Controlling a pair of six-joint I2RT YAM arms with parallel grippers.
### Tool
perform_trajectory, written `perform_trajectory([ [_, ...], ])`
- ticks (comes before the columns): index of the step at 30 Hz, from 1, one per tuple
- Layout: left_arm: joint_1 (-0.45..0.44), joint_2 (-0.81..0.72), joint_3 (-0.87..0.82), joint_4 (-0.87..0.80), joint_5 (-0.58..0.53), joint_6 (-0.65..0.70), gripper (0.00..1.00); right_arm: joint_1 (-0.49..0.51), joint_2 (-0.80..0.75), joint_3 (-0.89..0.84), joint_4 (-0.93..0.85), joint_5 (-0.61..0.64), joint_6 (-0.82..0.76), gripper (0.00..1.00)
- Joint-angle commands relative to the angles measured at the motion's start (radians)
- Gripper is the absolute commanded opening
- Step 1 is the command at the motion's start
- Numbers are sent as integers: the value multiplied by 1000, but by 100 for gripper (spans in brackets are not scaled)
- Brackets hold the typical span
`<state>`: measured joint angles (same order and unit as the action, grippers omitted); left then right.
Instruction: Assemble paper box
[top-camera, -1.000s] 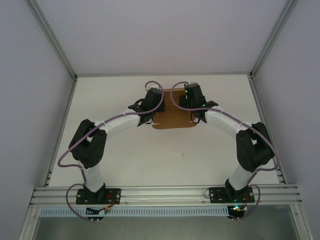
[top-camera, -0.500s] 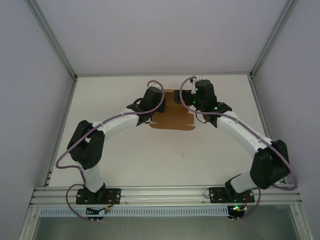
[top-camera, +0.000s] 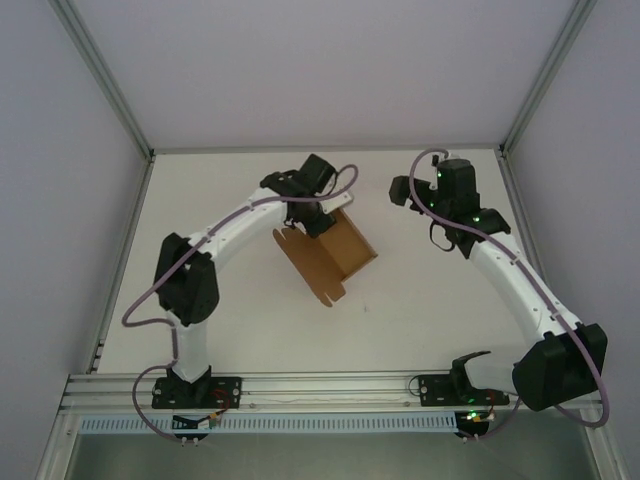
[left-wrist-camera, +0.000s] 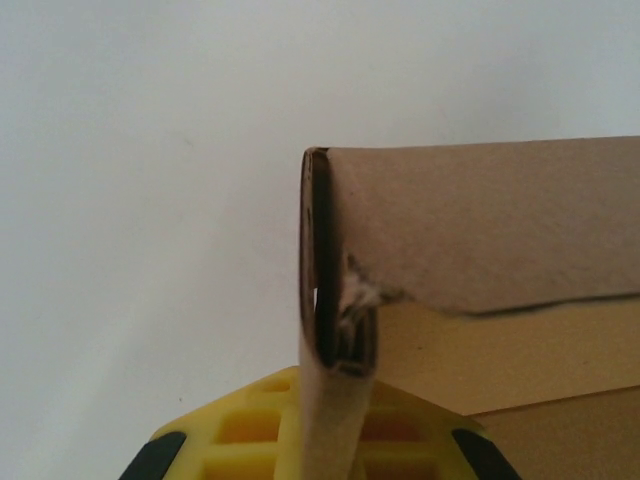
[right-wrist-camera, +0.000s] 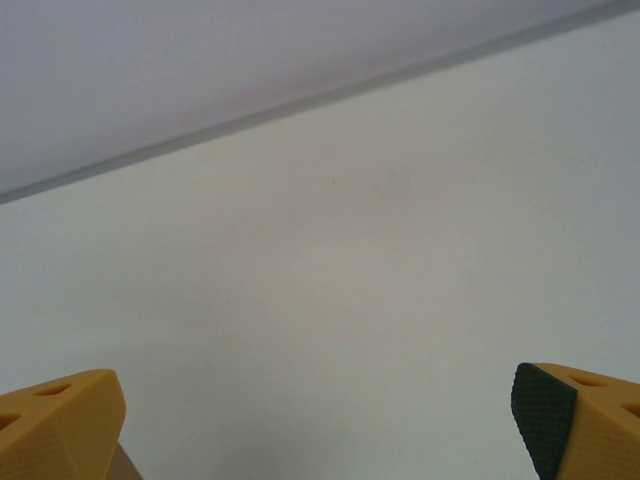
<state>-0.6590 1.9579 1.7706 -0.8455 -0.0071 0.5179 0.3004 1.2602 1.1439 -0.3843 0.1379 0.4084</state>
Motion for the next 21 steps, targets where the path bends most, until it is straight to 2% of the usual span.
perform_trajectory([
  [1, -45, 125, 72, -296, -57, 152, 0, -13, -35, -12, -72, -55, 14, 100],
  [5, -59, 166, 83, -219, -118, 144, 0, -23, -34, -18, -105, -62, 12, 100],
  [14, -125, 362, 130, -155, -370, 177, 0, -32, -22, -35, -88, -84, 23, 100],
  [20, -127, 422, 189, -165, -357, 179, 0, -38, -27, -39, -97, -87, 24, 100],
  [21, -126, 415, 189, -162, -356, 178, 3, -39, -28, -41, -99, -87, 23, 100],
])
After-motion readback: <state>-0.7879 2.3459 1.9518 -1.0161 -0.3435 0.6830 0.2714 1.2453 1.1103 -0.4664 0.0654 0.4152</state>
